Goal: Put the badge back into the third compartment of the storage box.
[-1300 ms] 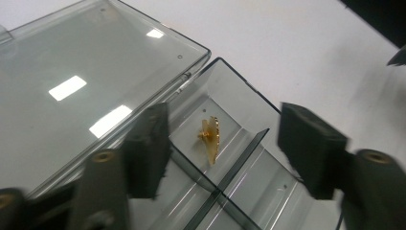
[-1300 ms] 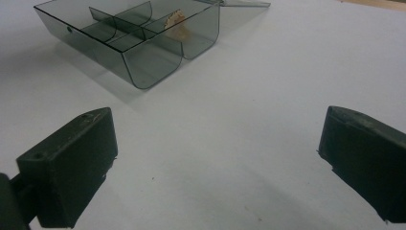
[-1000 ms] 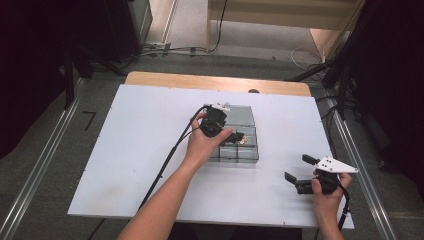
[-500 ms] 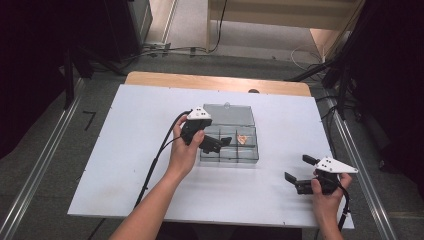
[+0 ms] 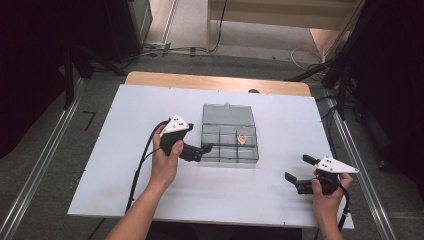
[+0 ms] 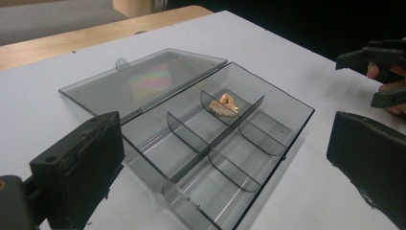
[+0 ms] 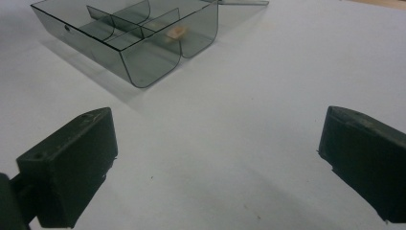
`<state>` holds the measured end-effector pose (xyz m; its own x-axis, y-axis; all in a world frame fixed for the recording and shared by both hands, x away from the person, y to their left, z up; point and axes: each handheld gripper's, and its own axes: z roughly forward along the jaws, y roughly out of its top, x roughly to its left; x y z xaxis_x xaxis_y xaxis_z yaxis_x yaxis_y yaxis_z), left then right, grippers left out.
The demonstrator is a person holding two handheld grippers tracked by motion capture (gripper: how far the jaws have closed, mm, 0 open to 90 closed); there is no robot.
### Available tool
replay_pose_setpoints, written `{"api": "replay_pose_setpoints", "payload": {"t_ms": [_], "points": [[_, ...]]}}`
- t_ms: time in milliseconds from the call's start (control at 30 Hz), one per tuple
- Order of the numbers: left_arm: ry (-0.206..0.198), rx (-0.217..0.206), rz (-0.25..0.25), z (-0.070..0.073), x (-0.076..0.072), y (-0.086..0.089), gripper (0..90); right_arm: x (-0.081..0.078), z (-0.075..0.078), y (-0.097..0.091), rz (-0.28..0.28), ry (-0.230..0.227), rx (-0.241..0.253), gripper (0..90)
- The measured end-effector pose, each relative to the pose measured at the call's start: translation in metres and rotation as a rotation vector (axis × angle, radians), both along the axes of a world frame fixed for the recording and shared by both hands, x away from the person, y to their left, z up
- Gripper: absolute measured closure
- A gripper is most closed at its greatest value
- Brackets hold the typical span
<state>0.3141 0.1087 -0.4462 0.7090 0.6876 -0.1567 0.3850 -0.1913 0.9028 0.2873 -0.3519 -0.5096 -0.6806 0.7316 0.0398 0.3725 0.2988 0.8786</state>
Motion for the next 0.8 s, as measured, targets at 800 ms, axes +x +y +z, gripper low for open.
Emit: {"api": "replay_pose_setpoints", "payload": {"t_ms": [800], "points": [[-0.041, -0.037, 0.096, -0.03, -0.043, 0.078, 0.0, 0.0, 0.0, 0.001, -0.01, 0.002, -0.009, 0.0]]}}
